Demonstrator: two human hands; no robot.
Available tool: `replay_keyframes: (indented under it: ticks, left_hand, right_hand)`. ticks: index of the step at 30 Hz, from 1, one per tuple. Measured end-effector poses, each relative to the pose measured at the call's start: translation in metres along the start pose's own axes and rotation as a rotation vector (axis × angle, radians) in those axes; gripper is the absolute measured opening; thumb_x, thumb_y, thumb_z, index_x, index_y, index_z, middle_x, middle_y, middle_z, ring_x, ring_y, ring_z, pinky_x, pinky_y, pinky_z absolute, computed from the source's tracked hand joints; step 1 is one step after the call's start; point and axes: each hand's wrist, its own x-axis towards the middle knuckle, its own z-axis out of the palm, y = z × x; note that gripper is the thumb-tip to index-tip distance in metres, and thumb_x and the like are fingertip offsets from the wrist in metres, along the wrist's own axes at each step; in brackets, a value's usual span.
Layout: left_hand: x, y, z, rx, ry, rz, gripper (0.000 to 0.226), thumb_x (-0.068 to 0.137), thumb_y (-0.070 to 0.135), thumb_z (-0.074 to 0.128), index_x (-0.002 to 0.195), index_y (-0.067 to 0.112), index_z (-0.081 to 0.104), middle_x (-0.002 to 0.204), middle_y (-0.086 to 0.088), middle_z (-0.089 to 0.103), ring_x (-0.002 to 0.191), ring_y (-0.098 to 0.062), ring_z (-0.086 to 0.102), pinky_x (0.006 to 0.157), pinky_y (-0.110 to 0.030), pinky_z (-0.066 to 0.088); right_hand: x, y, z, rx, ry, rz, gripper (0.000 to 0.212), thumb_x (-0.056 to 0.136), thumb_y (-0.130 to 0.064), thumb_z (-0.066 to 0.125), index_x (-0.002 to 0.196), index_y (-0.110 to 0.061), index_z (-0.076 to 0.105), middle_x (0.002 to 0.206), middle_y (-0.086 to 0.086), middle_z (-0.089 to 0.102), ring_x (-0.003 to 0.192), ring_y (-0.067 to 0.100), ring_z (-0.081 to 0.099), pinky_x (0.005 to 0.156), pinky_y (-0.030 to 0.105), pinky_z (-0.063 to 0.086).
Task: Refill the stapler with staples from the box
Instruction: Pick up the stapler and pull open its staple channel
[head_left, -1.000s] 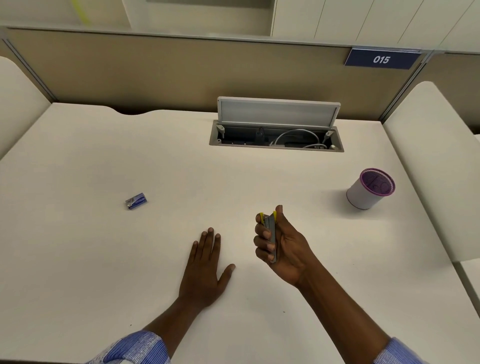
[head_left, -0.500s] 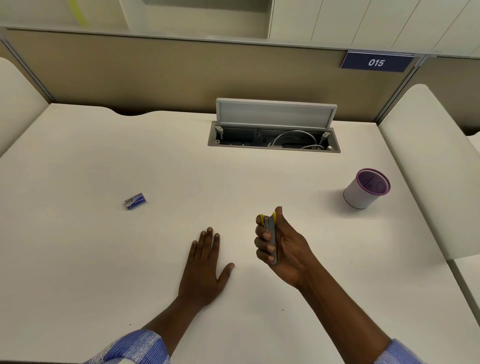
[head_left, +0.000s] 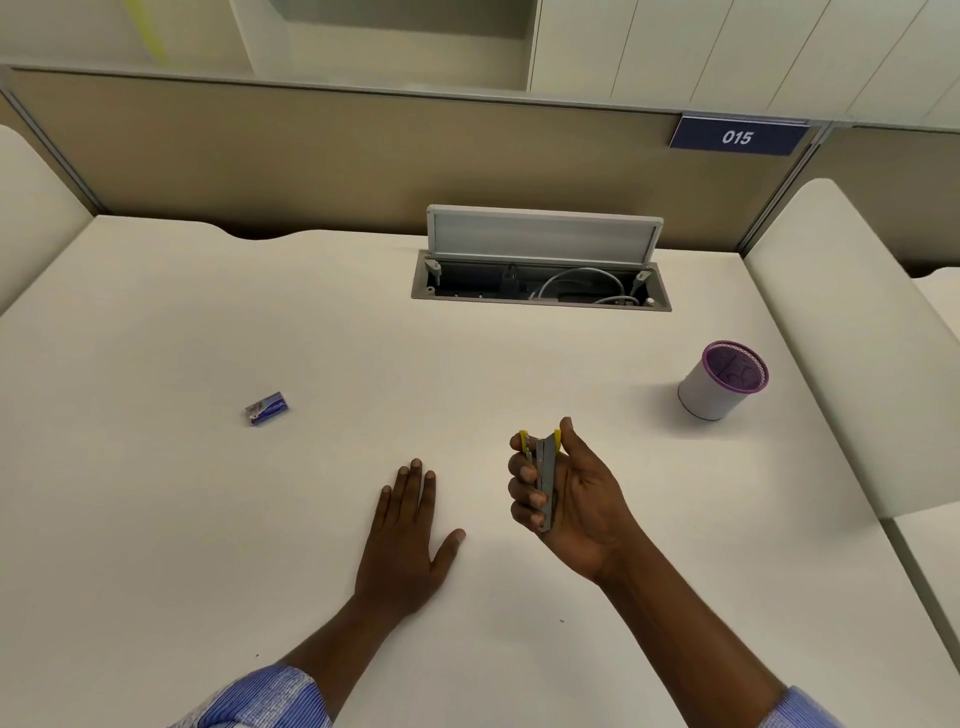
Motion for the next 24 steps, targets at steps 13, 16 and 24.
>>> replay_keyframes:
  ticks: [13, 16, 24]
  left_hand:
    - [0.034, 0.062, -0.054, -0.595, -0.023, -0.362, 0.041, 0.1, 0.04, 0.054, 0.131, 0.014, 0.062, 0.147, -0.007, 0.055, 0.14, -0.022, 0.046, 0.112, -0.028, 0.034]
    - [0.043, 0.086, -0.087, -0.932, 0.001, -0.456, 0.024, 0.102, 0.03, 0.052, 0.104, 0.02, 0.073, 0.11, 0.001, 0.075, 0.104, -0.018, 0.068, 0.093, -0.033, 0.05]
    - [0.041, 0.111, -0.118, -1.098, 0.012, -0.318, 0.02, 0.102, 0.021, 0.052, 0.098, 0.024, 0.072, 0.092, 0.006, 0.077, 0.085, -0.012, 0.073, 0.081, -0.033, 0.059]
  right_hand:
    - [-0.001, 0.015, 0.002, -0.719, 0.485, -0.173, 0.028, 0.104, -0.035, 0.048, 0.116, -0.034, 0.074, 0.093, -0.006, 0.077, 0.082, 0.014, 0.064, 0.067, 0.028, 0.049]
    - [0.0, 0.023, 0.004, -0.824, 0.576, -0.247, 0.024, 0.105, -0.035, 0.05, 0.118, -0.039, 0.069, 0.104, -0.008, 0.078, 0.09, 0.008, 0.068, 0.074, 0.022, 0.048]
    - [-0.001, 0.027, -0.001, -0.822, 0.635, -0.336, 0.025, 0.105, -0.028, 0.05, 0.12, -0.031, 0.07, 0.094, -0.007, 0.079, 0.075, 0.004, 0.069, 0.066, 0.021, 0.05]
